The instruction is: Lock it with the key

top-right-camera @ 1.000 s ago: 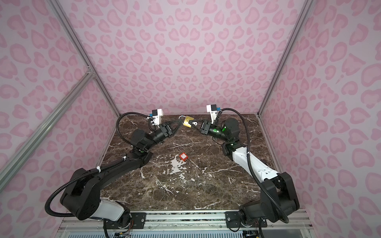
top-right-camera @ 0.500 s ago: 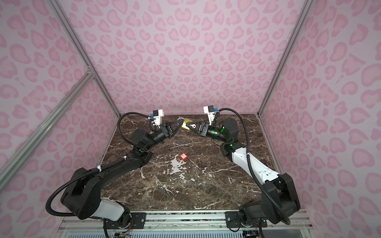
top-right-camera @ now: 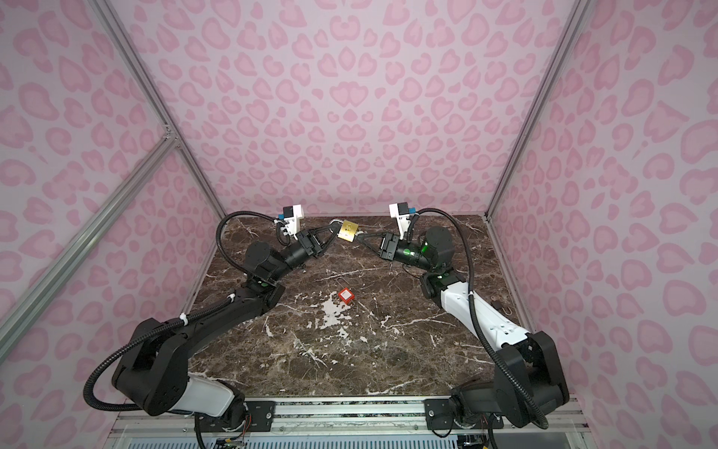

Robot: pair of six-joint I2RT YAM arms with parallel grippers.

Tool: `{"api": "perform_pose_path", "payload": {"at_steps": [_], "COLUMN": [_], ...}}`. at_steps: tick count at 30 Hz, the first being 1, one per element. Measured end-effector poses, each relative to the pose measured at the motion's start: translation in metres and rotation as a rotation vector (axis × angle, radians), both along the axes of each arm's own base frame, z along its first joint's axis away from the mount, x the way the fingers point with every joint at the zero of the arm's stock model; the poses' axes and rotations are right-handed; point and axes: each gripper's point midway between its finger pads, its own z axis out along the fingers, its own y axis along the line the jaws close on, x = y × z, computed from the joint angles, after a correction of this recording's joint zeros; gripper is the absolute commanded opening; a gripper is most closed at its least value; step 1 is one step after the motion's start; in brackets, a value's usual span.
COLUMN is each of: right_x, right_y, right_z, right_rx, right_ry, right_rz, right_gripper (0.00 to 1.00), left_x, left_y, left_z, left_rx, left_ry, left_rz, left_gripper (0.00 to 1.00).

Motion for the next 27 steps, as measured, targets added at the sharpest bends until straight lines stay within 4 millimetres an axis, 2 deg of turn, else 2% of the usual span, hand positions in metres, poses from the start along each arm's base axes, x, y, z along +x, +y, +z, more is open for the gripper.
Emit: {"api": "perform_pose_path", "payload": {"at_steps": [6,17,27], "right_x": [0.005,0.012,0.009], "right_y": [0.002,0.004,0.004], "right_z": [-0.001,0.0,0.003], "right_rx": [0.018,0.049,0.06], "right_ry": [0.013,0.024,0.012], "right_rz": [0.003,0.009,0.016], "right_gripper": [0.26,0.11,0.02], "left_x": [0.0,-0.001,-0.003], "left_y": [0.0,0.0,0.003], "left_z": [0.0,-0.003,-0.003], "left_rx": [-0.005,-0.004,-0.018], "left_ry": [0.008,0.013,0.03], "left_rz": [-0.003,-0.004,-0.004], "left_gripper": [0.03,0.03,0.03]}}
